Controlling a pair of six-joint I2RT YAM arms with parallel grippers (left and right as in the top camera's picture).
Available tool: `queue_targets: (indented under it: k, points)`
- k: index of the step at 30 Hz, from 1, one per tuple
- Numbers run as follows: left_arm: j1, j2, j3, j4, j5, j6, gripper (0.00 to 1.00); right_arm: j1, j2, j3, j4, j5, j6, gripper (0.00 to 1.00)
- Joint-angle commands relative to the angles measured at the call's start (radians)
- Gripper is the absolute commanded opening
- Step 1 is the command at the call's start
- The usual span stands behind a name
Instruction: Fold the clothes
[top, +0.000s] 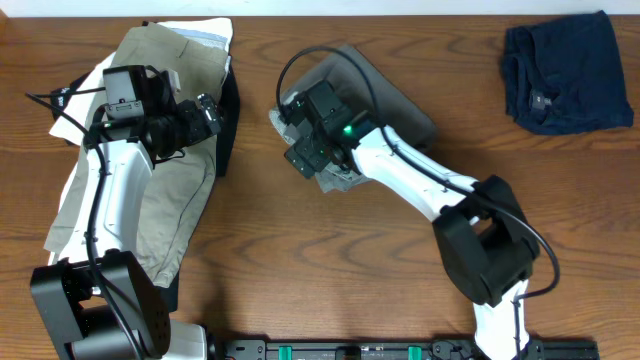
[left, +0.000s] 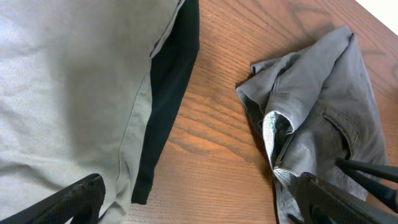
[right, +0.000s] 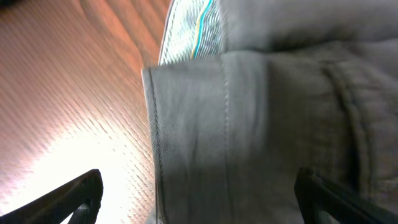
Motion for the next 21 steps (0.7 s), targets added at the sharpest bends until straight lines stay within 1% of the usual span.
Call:
queue_targets:
  k: [1, 6, 13, 16, 18, 19, 21]
  points:
    - [0.003, 0.012, -0.011, -0.003, 0.006, 0.002, 0.98, 0.020, 0.040, -0.003, -0.009, 0.034, -0.031, 0.96]
    - [0.003, 0.012, -0.011, -0.003, 0.006, 0.002, 0.98, 0.041, 0.098, -0.003, -0.014, 0.126, -0.030, 0.95]
    - [0.003, 0.012, -0.011, -0.008, 0.006, 0.002, 0.98, 0.032, 0.170, -0.003, 0.014, 0.142, -0.018, 0.89]
    - [0.003, 0.012, -0.011, -0.012, 0.006, 0.002, 0.98, 0.031, 0.204, -0.003, 0.011, 0.198, 0.006, 0.83]
    - [0.003, 0.012, -0.011, -0.013, 0.006, 0.002, 0.98, 0.026, 0.224, -0.003, 0.003, 0.241, 0.034, 0.77]
    - [0.003, 0.012, -0.011, -0.014, 0.006, 0.002, 0.98, 0.019, 0.237, -0.003, -0.005, 0.277, 0.063, 0.73]
    - [0.003, 0.012, -0.011, -0.014, 0.006, 0.002, 0.98, 0.005, 0.246, -0.003, -0.016, 0.322, 0.110, 0.69]
